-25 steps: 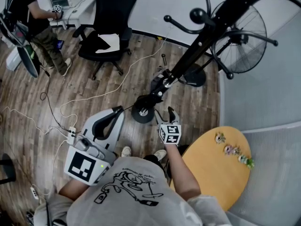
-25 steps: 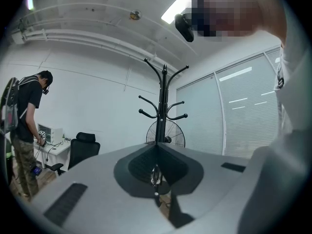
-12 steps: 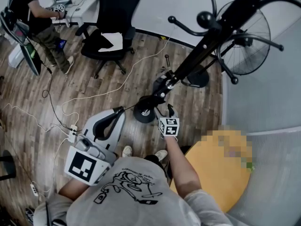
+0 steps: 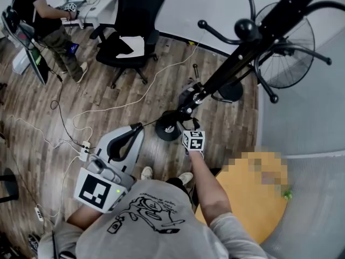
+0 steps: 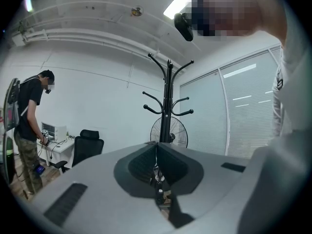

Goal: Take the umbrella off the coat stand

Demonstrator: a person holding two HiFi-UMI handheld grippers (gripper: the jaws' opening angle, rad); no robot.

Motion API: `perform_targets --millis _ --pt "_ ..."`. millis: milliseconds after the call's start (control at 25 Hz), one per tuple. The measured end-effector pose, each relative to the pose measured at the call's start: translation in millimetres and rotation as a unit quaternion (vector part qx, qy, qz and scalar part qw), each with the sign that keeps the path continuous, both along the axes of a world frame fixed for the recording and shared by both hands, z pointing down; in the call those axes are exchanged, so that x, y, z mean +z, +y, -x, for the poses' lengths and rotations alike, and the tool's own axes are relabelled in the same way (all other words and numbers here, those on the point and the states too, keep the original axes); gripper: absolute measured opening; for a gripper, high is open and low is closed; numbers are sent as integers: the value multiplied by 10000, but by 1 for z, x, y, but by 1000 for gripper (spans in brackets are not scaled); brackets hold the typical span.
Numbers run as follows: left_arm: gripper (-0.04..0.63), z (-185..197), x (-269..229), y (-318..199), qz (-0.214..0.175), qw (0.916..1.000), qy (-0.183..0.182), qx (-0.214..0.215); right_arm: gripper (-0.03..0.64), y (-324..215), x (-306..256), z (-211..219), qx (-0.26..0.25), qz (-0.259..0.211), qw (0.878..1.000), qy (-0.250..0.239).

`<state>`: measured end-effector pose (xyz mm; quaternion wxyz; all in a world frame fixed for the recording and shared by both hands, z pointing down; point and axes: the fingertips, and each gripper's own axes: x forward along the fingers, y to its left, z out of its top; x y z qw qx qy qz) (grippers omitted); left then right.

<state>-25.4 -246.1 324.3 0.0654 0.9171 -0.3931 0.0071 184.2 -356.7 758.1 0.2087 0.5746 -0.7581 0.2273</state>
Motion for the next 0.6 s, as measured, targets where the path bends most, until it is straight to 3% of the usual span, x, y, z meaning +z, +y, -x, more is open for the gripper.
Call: perform_targets --millis 600 --pt "9 7 7 -3 122 9997 -108 -207 390 -28 29 2 -33 450 9990 62"
